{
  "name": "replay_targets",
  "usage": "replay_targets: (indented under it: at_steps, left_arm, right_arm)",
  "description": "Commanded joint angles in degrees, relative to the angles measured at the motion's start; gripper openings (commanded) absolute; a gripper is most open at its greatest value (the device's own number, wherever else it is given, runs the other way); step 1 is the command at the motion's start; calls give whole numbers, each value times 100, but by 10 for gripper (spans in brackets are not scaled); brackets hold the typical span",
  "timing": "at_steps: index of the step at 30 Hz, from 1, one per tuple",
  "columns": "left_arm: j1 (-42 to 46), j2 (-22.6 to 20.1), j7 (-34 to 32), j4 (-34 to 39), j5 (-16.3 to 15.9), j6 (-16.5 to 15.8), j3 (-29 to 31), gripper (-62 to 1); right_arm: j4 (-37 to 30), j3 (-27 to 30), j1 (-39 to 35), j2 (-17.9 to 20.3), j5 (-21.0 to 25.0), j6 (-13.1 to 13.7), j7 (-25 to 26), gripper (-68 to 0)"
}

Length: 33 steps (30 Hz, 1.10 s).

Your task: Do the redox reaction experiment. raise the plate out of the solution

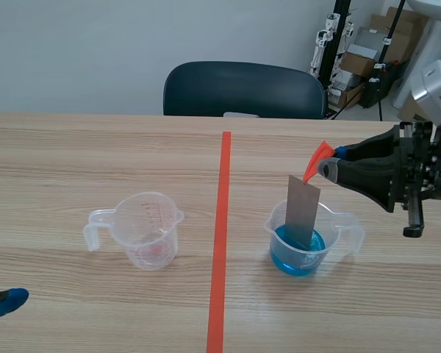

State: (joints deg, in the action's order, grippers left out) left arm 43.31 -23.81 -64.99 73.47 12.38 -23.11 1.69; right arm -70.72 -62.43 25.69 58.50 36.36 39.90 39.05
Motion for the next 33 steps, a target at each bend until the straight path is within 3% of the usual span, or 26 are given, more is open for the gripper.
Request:
replay_targets:
  at_steps: [1,5,20,30,33]
  left_arm:
    - [31,42,-118,109,-55,-13,26,14]
    - [31,44,-120,109,-59,-13,26,14]
    - [-7,46,-122,109,-122,4,26,14]
    - [-737,98,247,109,-140,-31,20,14]
    - [-1010,127,345,109,-142,-223,-17,14]
  right_arm:
    - [-59,11,70,155,-15,26,122,-673]
    - [-92,15,101,299,-20,48,483,-673]
    - [-920,114,116,1027,-13,46,748,-673]
    - [-1390,179,116,1598,9,44,1110,-673]
    - [-1504,181,116,1746,13,44,1270,-673]
